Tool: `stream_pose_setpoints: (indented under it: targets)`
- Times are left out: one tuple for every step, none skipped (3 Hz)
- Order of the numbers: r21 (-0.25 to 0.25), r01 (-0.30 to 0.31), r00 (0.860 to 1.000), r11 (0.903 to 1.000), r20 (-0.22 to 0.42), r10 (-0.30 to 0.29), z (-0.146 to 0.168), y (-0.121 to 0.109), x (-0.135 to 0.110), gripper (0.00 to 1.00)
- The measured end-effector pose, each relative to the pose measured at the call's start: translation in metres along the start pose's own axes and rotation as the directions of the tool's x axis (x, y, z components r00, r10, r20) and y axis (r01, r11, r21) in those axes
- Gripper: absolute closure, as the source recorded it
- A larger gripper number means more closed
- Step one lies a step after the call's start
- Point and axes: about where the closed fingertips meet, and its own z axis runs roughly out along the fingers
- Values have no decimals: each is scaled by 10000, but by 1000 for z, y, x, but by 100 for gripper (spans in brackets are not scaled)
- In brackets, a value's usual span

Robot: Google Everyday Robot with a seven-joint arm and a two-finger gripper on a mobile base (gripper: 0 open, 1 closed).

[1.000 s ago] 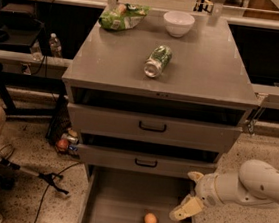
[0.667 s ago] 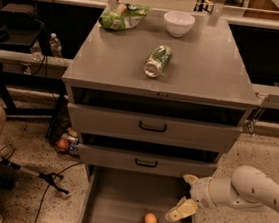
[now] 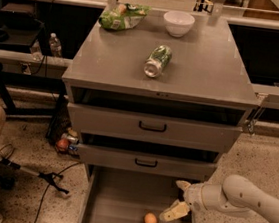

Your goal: Pick orange from bottom drawer and place on counter

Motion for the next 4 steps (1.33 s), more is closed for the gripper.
stream_pose_setpoints:
  targets:
    - [58,-430,9988,9991,229,428,38,-15,41,0]
    - [57,-430,9988,9991,229,428,38,-15,41,0]
    - [311,-278,9986,9991,462,264,49,-23,55,0]
    - [681,46,9973,9977,730,-96,71,-38,74,0]
